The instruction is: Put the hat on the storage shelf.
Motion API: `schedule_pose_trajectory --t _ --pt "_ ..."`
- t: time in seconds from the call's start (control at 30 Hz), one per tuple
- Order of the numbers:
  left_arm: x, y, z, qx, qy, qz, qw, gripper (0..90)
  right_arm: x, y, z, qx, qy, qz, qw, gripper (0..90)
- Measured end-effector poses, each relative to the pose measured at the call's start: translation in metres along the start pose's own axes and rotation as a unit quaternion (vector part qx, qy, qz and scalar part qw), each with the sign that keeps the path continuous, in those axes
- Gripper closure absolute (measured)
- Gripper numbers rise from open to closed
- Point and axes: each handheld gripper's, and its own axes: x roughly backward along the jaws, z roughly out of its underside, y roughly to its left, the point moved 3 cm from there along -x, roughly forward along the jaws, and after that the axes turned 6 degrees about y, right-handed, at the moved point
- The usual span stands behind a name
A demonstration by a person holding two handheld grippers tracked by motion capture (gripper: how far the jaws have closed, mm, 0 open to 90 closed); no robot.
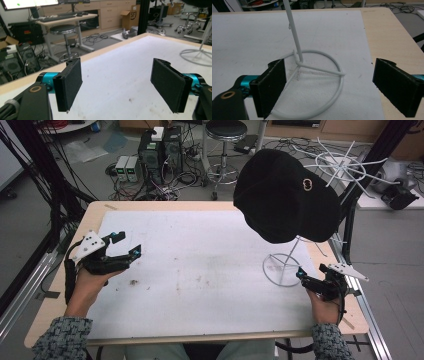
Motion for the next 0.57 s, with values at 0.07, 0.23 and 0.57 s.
schedule_pose_trajectory --t 0.07,0.23,0.57 --pt "0.001 0.000 0.007 0.003 0.002 -0.001 1.0000 24.7 0.000 0.000 0.000 0.000 -0.002 0.000 1.0000 10.8" --pt "0.002 -0.002 0.021 0.000 0.012 -0.008 0.9999 24.5 0.000 0.001 0.000 -0.001 0.002 0.000 1.0000 10.8" --pt "-0.001 -0.003 0.038 0.004 0.023 -0.012 0.9997 24.1 0.000 0.001 -0.001 0.003 0.000 0.000 1.0000 10.8"
